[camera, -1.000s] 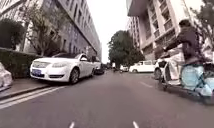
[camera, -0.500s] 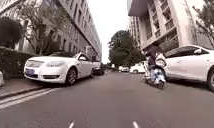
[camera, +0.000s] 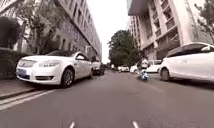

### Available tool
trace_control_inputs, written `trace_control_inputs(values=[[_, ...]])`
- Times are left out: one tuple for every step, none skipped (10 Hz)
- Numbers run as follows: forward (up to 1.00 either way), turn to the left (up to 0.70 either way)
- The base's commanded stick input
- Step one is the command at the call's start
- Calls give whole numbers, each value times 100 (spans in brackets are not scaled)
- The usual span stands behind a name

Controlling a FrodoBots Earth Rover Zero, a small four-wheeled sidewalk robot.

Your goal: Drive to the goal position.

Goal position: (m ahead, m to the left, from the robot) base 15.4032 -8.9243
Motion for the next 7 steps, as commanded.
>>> trace_control_inputs(values=[[70, 0], [70, 0], [70, 0], [70, 0], [70, 0], [70, 0], [70, 0]])
